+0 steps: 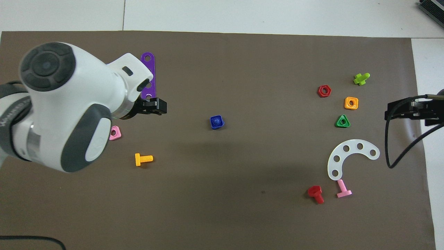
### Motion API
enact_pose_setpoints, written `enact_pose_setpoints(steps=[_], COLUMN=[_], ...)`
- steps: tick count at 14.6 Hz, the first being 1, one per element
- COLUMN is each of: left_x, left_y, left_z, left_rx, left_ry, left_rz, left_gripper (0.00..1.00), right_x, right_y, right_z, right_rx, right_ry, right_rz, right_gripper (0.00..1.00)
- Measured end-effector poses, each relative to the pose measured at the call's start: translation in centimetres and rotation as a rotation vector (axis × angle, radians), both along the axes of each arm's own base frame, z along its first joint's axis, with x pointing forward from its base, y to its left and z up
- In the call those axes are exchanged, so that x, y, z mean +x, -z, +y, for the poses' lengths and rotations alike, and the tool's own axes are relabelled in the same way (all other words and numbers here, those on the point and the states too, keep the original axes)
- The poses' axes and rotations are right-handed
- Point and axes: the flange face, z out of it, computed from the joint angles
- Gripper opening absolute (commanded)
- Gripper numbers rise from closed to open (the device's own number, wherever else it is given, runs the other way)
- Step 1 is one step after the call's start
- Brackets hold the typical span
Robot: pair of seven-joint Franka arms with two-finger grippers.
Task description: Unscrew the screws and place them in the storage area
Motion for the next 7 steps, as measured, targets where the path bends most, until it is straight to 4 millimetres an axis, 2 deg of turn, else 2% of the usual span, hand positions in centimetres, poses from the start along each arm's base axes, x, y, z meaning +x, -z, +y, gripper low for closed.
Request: enact_pose_setpoints(steps=[2, 5, 7], left_x=[-0.2, -0.4, -0.7], left_y=[1.4, 2.3, 4.5], left_z=[-3.1, -5.6, -8.5], left_rx=[-0.018, -0.049, -0.059], left_ry=[-0.004, 0.016, 0.018], left_rz=[-0.027, -0.054, -0.058], left_gripper=[0.97, 0.95, 0.95], right_x=[0.0, 0.0, 0.0], right_y=[0.0, 0.0, 0.0], right_z=[0.0, 0.0, 0.0], right_rx=[0.0, 0.0, 0.0], right_ry=[0.0, 0.0, 0.0], right_rz=[0.0, 0.0, 0.0], right_gripper=[1.0, 1.0, 1.0])
